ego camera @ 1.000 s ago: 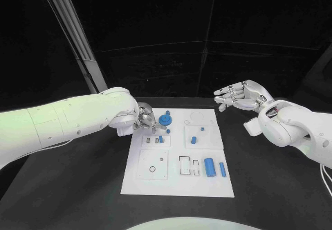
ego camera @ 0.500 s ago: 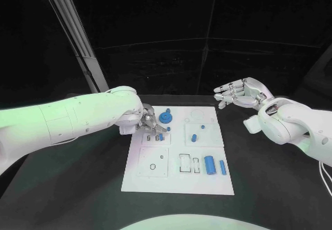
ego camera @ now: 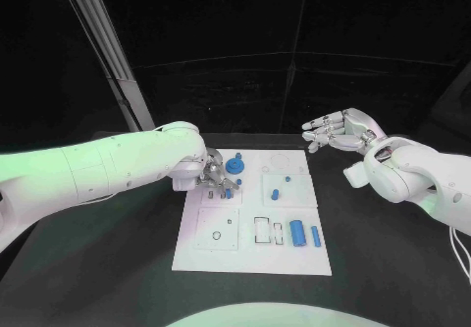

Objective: Assemble the parts on the task board

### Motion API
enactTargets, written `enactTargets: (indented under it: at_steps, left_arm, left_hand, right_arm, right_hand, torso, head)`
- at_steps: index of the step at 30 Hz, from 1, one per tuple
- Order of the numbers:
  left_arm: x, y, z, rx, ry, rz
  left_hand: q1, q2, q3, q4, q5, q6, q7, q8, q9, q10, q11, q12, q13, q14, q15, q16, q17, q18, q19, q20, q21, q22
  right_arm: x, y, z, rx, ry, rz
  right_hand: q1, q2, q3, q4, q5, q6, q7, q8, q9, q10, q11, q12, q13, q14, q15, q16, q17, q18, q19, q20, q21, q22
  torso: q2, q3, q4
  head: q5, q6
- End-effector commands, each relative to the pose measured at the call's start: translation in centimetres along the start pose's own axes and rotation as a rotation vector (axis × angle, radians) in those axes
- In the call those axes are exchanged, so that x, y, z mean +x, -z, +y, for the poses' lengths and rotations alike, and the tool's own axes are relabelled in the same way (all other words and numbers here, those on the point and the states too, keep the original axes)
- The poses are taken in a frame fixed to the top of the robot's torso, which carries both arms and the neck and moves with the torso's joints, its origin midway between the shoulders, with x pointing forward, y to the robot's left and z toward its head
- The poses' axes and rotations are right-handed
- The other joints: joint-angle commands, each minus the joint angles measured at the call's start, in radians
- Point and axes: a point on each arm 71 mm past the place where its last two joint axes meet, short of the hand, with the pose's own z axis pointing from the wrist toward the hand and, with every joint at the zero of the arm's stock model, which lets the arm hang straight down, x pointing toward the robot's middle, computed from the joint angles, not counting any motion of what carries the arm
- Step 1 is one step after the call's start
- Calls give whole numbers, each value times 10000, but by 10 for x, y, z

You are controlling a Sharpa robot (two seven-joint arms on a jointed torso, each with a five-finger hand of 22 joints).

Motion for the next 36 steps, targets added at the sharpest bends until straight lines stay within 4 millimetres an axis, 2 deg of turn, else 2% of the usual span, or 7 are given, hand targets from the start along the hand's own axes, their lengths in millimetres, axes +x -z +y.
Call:
enactTargets:
  at_steps: [1, 18, 29, 36]
  left_arm:
    - [1, 0, -1, -59, -172, 164]
    - [2, -3, -6, -8, -293, 279]
    - [3, -3, -9, 92, -360, 336]
    - [3, -4, -10, 144, -338, 304]
  left_hand:
    - [107, 9, -38, -1, 35, -93, 9, 67, 19, 12, 13, 41, 9, 1074, -67, 69, 2632, -81, 68, -42, 47, 14]
    - [441, 93, 29, -44, 94, -191, 14, 154, 121, 4, 17, 73, 37, 1074, -63, 69, 2632, -81, 54, -37, 65, 45]
    - [981, 275, 309, -123, 102, -295, 14, 253, 243, -17, 16, 92, 49, 1074, -62, 69, 2632, -79, 31, -34, 75, 78]
    - [1309, 302, 525, -229, 109, -342, 12, 281, 290, -32, 12, 87, 42, 1074, -65, 69, 2632, -75, 17, -36, 68, 77]
  right_arm:
    - [0, -1, 2, -55, -54, 28]
    - [4, -4, 1, -24, 6, 228]
    - [5, -6, 0, 12, -10, 288]
    - [5, -6, 0, 21, -11, 295]
  right_hand:
    - [50, 93, -54, -35, 82, -86, -11, -50, -15, -57, 44, -53, -14, 15, 72, -53, -14, 110, -17, 77, -70, -23]
    - [74, 101, -72, -68, 156, -164, 21, -53, -17, -137, 80, -78, -64, -29, 104, -140, -48, 106, -36, 103, -153, -74]
    - [85, 111, -76, -81, 178, -195, 36, -54, -17, -170, 94, -84, -83, -50, 118, -175, -62, 105, -47, 114, -188, -95]
    - [93, 118, -77, -91, 207, -214, 43, -53, -17, -189, 103, -85, -95, -60, 126, -196, -70, 105, -52, 121, -210, -108]
  torso:
    - [-3, 4, -1]
    - [0, 8, 5]
    - [3, 10, -5]
    - [5, 16, 2]
  head:
    - [-1, -12]
    - [28, -35]
    - [15, -53]
    - [-3, -71]
